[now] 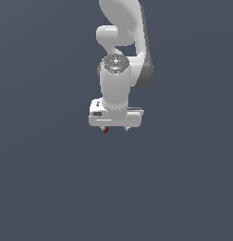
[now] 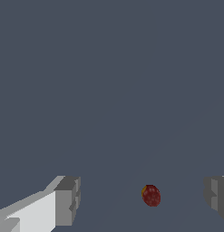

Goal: Pick up the object and move it to a goal position.

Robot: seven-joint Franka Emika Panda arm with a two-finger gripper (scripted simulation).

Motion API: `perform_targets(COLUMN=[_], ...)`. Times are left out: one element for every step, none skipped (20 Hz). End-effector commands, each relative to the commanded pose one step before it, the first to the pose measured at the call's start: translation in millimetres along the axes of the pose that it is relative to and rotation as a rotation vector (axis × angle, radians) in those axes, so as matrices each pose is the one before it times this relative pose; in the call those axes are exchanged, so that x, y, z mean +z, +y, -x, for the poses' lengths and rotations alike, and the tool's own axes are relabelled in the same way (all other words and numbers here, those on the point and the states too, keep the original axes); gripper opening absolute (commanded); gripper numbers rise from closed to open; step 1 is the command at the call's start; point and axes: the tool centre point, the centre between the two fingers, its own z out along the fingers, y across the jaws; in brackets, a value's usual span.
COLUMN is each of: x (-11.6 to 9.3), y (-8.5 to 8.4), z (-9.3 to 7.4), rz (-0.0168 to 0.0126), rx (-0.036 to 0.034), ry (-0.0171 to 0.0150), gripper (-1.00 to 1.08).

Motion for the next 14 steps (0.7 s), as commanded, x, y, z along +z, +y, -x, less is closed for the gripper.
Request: perform_targets(x=[0.0, -0.18, -0.53, -0.88, -1.22, -1.58, -1.64, -1.33, -1.0, -0.65, -0.27, 0.18, 0.52, 0.78], y=[0.01, 0.56, 1.78, 2.9, 4.02, 5.15, 5.23, 4.07, 2.89, 1.64, 0.51, -0.66, -0.72, -0.06], z=[0.0, -0.01, -0.03, -0.05, -0.08, -0.11, -0.14, -0.15, -0.15, -0.14, -0.09, 0.01, 0.19, 0.44], rz=[0.0, 0.00048, 0.00147, 0.00238, 0.0033, 0.00426, 0.00435, 0.00341, 0.00245, 0.00143, 0.00047, -0.00054, -0.00073, -0.0004], rx=[0.0, 0.00085, 0.00271, 0.00441, 0.00616, 0.00803, 0.00836, 0.00673, 0.00503, 0.00314, 0.00129, -0.00106, -0.00216, -0.00277], ry=[0.0, 0.00008, 0.00022, 0.00036, 0.00049, 0.00062, 0.00063, 0.00049, 0.00036, 0.00022, 0.00009, -0.00008, -0.00015, -0.00019], gripper=[1.0, 1.0, 1.0, 1.0, 1.0, 1.0, 1.0, 1.0, 1.0, 1.0, 1.0, 1.0, 1.0, 1.0])
